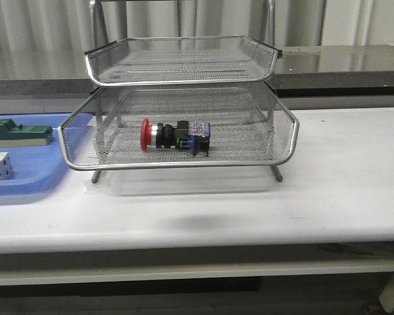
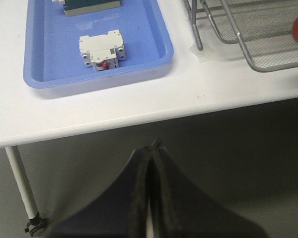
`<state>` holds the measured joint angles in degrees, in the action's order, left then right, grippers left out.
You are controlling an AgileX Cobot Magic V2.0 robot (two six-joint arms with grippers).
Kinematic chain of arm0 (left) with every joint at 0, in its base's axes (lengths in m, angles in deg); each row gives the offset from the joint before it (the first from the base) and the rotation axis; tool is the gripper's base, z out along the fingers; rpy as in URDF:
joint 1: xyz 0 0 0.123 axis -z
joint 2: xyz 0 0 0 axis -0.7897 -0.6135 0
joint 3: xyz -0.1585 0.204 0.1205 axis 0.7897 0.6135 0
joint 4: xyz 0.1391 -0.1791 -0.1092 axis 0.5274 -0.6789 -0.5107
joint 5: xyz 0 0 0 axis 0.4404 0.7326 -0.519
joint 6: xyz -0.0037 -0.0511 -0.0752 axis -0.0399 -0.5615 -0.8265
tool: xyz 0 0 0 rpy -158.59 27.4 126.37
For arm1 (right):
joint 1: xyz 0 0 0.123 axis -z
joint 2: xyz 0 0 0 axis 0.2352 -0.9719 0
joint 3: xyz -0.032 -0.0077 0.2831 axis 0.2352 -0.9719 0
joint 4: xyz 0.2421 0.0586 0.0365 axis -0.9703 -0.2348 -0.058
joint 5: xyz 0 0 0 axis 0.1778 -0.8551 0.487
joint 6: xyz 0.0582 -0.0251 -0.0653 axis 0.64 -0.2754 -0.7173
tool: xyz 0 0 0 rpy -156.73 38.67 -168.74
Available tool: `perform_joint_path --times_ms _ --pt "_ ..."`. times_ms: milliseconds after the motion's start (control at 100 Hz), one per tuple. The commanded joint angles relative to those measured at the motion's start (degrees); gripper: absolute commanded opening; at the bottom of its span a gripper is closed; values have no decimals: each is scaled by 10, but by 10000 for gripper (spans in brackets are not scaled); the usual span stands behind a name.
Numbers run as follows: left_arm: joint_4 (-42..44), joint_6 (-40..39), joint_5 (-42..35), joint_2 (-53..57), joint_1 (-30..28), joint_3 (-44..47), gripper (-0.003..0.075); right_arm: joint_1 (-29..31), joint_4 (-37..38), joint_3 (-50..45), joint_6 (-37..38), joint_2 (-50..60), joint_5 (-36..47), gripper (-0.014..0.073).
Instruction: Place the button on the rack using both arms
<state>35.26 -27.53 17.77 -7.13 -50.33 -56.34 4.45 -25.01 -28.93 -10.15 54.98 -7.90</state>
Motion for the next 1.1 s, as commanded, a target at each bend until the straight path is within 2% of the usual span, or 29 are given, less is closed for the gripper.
perform_joint_path --times_ms 0,570,700,920,1090 --pt "-7 -7 -34 -5 -1 -14 -21 1 9 18 -3 -5 34 -71" --pt "-7 -7 -34 -5 -1 -14 -21 1 9 18 -3 -5 36 -71" --pt "-7 -7 -34 -5 -1 -14 -21 1 1 18 -3 -9 66 -71" --pt "-7 -7 -34 -5 -1 -14 -21 1 -48 18 -3 -81 121 -69" --pt "-7 -7 -34 -5 -1 -14 -21 1 -133 18 -4 -189 177 -69"
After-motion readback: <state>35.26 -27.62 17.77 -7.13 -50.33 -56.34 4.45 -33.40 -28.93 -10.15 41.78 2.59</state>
